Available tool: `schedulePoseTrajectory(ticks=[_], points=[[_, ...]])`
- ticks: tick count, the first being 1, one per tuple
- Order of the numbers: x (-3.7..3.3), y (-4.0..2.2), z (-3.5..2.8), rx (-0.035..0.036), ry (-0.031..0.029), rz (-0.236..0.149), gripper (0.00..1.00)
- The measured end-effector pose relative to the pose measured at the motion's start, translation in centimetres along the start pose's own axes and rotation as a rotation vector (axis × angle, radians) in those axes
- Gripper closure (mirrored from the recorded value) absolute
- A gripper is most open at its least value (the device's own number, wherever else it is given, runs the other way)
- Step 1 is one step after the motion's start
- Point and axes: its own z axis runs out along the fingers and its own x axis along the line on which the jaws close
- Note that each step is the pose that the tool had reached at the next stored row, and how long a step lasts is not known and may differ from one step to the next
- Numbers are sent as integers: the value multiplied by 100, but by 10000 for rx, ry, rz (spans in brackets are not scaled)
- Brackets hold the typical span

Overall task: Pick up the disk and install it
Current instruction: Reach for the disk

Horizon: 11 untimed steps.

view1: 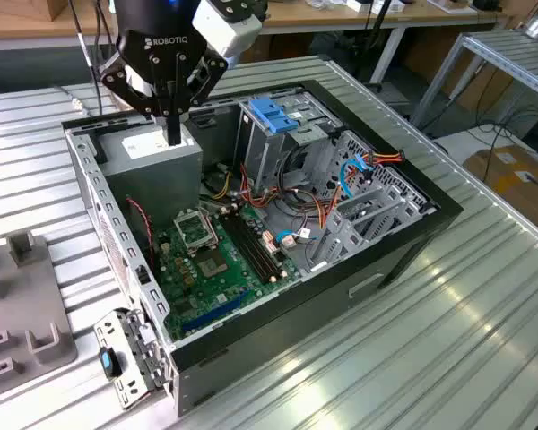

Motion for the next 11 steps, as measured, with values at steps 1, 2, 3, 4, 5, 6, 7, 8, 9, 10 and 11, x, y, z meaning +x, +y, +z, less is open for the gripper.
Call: schedulePoseTrajectory(ticks=[1,2,3,4,5,6,7,8,9,10,11], points=[[0,0,0,17,-1,-1,89],[0,0,0,30,-3,-1,89],[0,0,0,37,-3,-1,89],[0,0,0,43,-3,-1,89],[0,0,0,49,-4,-1,89],[0,0,0,55,-4,-2,89],[0,0,0,62,-5,-1,89],[0,0,0,68,-5,-2,89],[0,0,0,75,-6,-2,89],[0,0,0,81,-6,-2,89],[0,0,0,89,-7,-3,89]])
